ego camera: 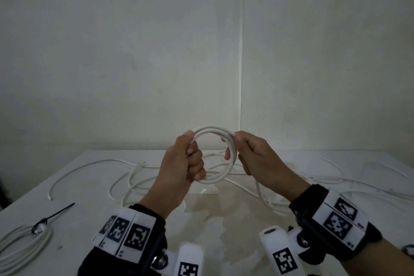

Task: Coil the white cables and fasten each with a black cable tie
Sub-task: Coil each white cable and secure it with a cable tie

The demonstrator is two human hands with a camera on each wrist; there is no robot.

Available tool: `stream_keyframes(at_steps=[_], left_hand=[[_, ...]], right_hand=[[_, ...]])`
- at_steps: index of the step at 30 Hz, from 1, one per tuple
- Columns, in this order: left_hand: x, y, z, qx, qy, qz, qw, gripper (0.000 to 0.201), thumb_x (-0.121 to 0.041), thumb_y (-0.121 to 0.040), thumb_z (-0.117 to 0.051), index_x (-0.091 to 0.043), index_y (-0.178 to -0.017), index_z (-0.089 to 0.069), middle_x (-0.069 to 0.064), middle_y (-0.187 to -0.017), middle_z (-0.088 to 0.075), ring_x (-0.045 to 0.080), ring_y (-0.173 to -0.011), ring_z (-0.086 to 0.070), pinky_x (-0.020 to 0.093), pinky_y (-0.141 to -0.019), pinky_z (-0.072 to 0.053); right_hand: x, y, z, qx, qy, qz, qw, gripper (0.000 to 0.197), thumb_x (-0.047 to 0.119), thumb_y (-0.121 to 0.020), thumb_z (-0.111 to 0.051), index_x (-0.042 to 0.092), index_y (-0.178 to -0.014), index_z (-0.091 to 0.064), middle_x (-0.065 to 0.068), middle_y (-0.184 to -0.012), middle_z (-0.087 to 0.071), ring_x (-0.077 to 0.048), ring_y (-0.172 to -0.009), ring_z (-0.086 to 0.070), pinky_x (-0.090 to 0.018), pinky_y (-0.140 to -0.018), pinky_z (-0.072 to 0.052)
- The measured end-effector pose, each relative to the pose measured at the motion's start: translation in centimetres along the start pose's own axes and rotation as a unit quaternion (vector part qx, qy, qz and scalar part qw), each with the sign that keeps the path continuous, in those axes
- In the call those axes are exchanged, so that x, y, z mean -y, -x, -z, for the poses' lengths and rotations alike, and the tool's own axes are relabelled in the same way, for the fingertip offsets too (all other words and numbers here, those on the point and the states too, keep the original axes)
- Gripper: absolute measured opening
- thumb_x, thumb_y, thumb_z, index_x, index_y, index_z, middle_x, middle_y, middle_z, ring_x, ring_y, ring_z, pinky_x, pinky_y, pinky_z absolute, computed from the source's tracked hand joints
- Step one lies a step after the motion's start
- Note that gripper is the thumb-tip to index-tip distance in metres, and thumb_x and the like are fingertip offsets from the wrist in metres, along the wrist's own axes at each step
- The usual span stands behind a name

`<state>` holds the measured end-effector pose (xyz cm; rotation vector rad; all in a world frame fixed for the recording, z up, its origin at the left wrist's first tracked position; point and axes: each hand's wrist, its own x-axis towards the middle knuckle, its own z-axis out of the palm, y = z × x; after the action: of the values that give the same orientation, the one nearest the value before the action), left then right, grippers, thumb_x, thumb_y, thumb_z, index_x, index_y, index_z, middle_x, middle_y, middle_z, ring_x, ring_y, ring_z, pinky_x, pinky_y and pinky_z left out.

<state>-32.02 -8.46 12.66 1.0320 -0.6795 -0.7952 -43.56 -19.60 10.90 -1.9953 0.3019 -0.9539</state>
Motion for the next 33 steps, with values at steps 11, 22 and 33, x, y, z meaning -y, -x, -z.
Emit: stream_keyframes(at_steps=[11, 22, 33], left_hand=[[-3.0, -1.7, 3.5, -0.147, 0.093, -0.118, 0.978, 0.039, -0.028, -0.096, -0.035, -0.020, -0.058, -0.025, -0.009, -0.036, -0.018, 0.007, -0.030, -0.016, 0.015, -0.032, -0.021], [-1.4, -1.6, 4.8, -0.197, -0.115, -0.163, 0.960, 0.039, -0.025, -0.098, -0.035, -0.017, -0.060, -0.030, -0.012, -0.038, -0.028, 0.006, -0.037, -0.025, 0.026, -0.049, -0.030], [3.2, 0.2, 3.8, -0.027, -0.285, -0.179, 0.941, 0.041, -0.032, -0.097, -0.031, -0.009, -0.065, -0.041, -0.005, -0.055, -0.039, 0.005, -0.050, -0.037, 0.014, -0.048, -0.034]], right_hand=[[-5.4, 1.6, -0.4, 0.054, 0.225, 0.042, 0.972, 0.041, 0.019, -0.098, -0.040, 0.027, -0.138, -0.034, 0.013, -0.098, -0.062, 0.010, -0.092, -0.055, -0.008, -0.085, -0.039], [-4.5, 2.3, -4.4, 0.037, 0.470, 0.400, 0.786, 0.011, 0.024, -0.093, -0.041, 0.018, -0.093, -0.051, 0.004, -0.067, -0.055, -0.012, -0.067, -0.037, -0.024, -0.060, -0.028], [-0.4, 0.3, -5.3, 0.037, 0.388, 0.409, 0.825, 0.031, 0.023, -0.093, -0.042, 0.011, -0.074, -0.063, -0.001, -0.066, -0.058, -0.017, -0.056, -0.047, -0.025, -0.055, -0.033]])
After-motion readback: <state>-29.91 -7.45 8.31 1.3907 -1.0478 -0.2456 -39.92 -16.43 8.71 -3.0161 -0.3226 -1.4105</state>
